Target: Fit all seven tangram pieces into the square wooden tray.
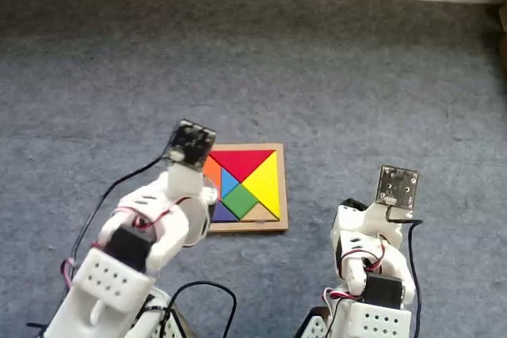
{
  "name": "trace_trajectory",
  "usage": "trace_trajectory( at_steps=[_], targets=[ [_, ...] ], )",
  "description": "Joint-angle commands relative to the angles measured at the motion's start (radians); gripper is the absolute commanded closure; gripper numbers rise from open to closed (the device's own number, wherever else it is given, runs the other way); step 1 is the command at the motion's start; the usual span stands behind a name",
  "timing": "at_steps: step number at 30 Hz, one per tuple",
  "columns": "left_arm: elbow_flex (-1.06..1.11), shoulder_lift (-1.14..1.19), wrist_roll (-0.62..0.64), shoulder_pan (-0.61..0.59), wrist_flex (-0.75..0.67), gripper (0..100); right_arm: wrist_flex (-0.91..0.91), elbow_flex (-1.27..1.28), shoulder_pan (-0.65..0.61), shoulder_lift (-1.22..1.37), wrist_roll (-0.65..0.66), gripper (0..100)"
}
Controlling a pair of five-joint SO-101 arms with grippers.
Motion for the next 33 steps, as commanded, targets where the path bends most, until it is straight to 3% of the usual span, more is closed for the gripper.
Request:
trace_trajectory(
  at_steps=[1, 10, 17, 21, 33],
  targets=[
    [0.091, -0.197, 0.008, -0.056, -0.084, 99, -0.013, 0.108, 0.015, 0.004, -0.003, 99.4],
    [0.355, -0.63, -0.023, -0.053, -0.175, 99, -0.013, 0.108, 0.013, 0.004, -0.005, 99.4],
    [0.475, -0.593, -0.077, -0.05, -0.328, 99, -0.013, 0.108, 0.015, 0.004, -0.003, 99.4],
    [0.489, -0.593, -0.077, -0.067, -0.295, 99, -0.015, 0.108, 0.015, 0.004, -0.003, 99.4],
    [0.489, -0.591, -0.075, -0.501, 0.015, 99, -0.019, 0.108, 0.01, 0.004, -0.005, 99.4]
  ],
)
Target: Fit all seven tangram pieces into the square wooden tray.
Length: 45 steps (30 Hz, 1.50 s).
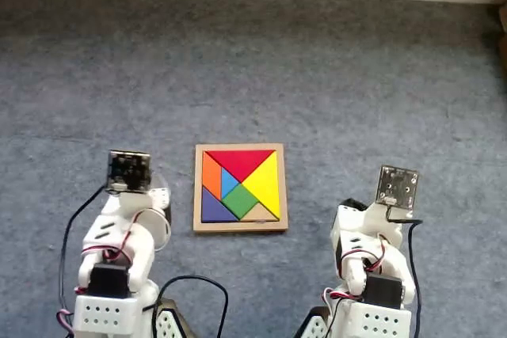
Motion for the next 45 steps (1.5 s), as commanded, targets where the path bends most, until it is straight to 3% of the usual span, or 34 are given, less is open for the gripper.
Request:
trace_trajectory(
  at_steps=[1, 8, 20, 23, 27, 30, 45],
  targets=[
    [0.021, -0.013, -0.008, -0.117, 0.08, 99, -0.019, 0.108, 0.01, 0.004, -0.005, 99.4],
    [0.021, -0.013, -0.008, -0.139, 0.155, 99, -0.019, 0.108, 0.01, 0.004, -0.006, 99.4],
    [0.021, -0.007, -0.006, -0.142, 0.157, 99, -0.012, 0.108, 0.007, 0.013, -0.005, 99.4],
    [0.021, -0.005, -0.006, -0.142, 0.166, 99, 0.061, 0.11, -0.038, 0.007, -0.003, 99.4],
    [0.021, -0.01, -0.008, -0.142, 0.328, 99, 0.139, 0.111, -0.133, 0.004, -0.003, 99.4],
    [0.021, -0.015, -0.008, -0.139, 0.419, 99, 0.143, 0.111, -0.134, 0.004, -0.003, 99.4],
    [0.021, -0.015, -0.008, -0.142, 0.42, 99, 0.22, 0.108, -0.137, 0.002, -0.008, 99.4]
  ],
)
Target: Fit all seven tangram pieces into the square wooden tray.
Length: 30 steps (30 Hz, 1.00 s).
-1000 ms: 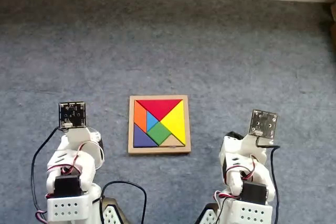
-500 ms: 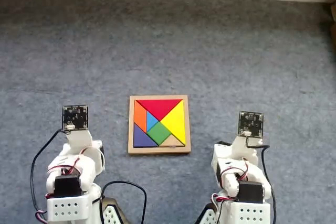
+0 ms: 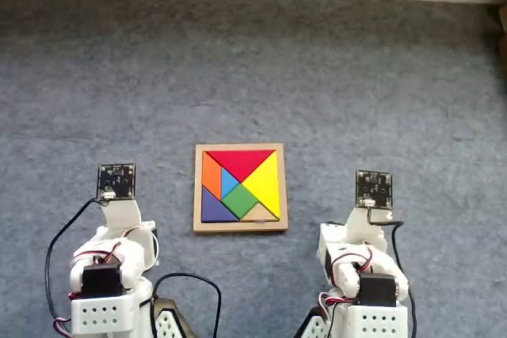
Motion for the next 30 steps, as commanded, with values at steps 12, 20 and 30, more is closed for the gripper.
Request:
trace_trajectory(
  at_steps=[12, 20, 30],
  targets=[
    [0.021, -0.015, -0.008, -0.015, 0.006, 99, 0.012, 0.107, 0.004, 0.002, -0.003, 99.4],
    [0.021, -0.015, -0.008, -0.015, 0.006, 99, 0.012, 0.107, 0.004, 0.002, -0.003, 99.4],
    [0.021, -0.015, -0.008, -0.015, 0.006, 99, 0.012, 0.107, 0.004, 0.002, -0.003, 99.4]
  ],
)
